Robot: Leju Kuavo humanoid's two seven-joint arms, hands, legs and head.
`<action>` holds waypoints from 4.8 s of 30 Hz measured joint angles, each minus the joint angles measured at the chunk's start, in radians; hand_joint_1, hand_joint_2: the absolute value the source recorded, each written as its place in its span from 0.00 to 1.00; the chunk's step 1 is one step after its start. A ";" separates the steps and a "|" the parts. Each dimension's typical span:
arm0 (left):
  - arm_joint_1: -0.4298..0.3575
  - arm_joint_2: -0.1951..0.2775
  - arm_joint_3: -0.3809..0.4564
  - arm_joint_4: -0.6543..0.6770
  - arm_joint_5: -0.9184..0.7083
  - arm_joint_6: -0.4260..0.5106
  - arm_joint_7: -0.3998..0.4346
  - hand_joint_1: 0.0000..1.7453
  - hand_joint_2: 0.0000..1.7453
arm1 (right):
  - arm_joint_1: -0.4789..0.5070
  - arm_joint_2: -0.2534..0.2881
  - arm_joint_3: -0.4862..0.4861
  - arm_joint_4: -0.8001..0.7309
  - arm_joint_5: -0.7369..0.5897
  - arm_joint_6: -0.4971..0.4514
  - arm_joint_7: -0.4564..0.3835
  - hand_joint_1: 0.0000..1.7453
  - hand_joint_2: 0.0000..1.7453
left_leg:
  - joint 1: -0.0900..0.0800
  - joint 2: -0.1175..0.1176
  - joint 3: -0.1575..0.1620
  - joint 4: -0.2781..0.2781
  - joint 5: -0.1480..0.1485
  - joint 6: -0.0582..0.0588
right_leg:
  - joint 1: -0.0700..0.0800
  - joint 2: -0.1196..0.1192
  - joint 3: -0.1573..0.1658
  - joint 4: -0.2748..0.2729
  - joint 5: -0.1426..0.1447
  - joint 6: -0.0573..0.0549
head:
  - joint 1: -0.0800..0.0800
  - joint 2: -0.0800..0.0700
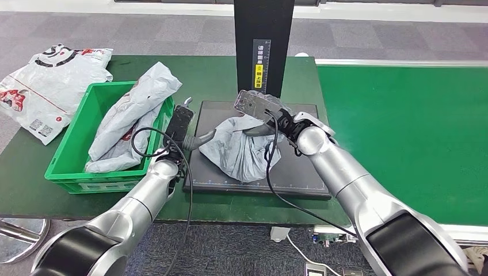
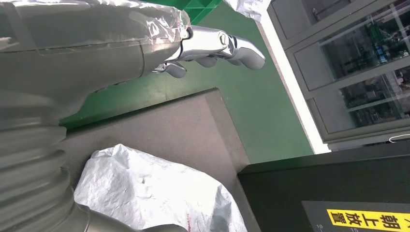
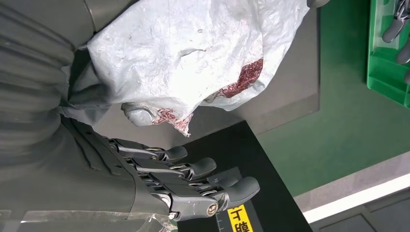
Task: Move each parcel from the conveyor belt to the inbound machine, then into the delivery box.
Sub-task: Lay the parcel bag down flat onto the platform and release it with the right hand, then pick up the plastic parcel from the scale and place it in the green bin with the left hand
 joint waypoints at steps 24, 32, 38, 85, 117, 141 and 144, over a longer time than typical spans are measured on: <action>-0.001 -0.002 0.000 0.000 0.004 -0.011 -0.001 0.00 1.00 | 0.005 -0.009 -0.001 -0.002 -0.019 -0.023 -0.015 0.00 0.00 | 0.000 0.001 0.001 0.001 0.000 0.000 | 0.000 0.000 -0.001 0.000 0.000 0.000 | 0.000 0.000; -0.019 -0.016 0.000 -0.037 0.069 -0.106 0.015 0.00 1.00 | 0.100 -0.209 -0.255 -0.110 -0.236 -0.460 -0.232 0.00 0.00 | -0.002 -0.008 -0.002 0.003 -0.001 0.004 | -0.002 -0.009 0.004 -0.002 0.000 0.004 | 0.001 0.000; -0.019 -0.020 0.000 -0.052 0.080 -0.106 0.002 0.00 1.00 | 0.124 -0.225 -0.324 -0.135 -0.215 -0.436 -0.225 0.00 0.00 | -0.003 0.005 0.001 0.003 -0.003 0.005 | -0.003 0.003 0.002 -0.002 0.002 0.005 | 0.000 0.000; 0.010 -0.128 -0.303 -0.014 -0.295 0.128 0.021 0.00 1.00 | 0.224 -0.244 -0.393 -0.142 -0.216 -0.436 -0.265 0.00 0.00 | -0.003 0.002 0.001 0.003 -0.004 0.006 | -0.003 0.001 0.002 -0.002 0.001 0.005 | 0.000 0.000; 0.001 -0.143 -0.441 0.065 -0.499 0.236 0.234 0.00 1.00 | 0.298 -0.195 -0.400 -0.166 -0.198 -0.391 -0.309 0.00 1.00 | -0.003 0.003 0.000 0.003 -0.004 0.006 | -0.003 0.001 0.003 -0.002 0.001 0.005 | 0.000 0.000; -0.022 -0.129 -0.725 0.124 -0.952 0.112 0.592 1.00 1.00 | 0.538 -0.077 -0.415 -0.364 -0.199 -0.308 -0.342 0.00 1.00 | -0.002 0.002 0.001 0.002 -0.005 0.006 | -0.002 0.001 0.003 -0.002 -0.002 0.005 | 0.000 0.000; -0.022 -0.129 -0.725 0.124 -0.964 0.123 0.589 1.00 1.00 | 0.545 -0.073 -0.421 -0.379 -0.189 -0.307 -0.338 0.00 1.00 | -0.002 0.002 0.001 0.002 -0.005 0.005 | -0.002 0.001 0.003 -0.002 -0.002 0.005 | 0.000 0.000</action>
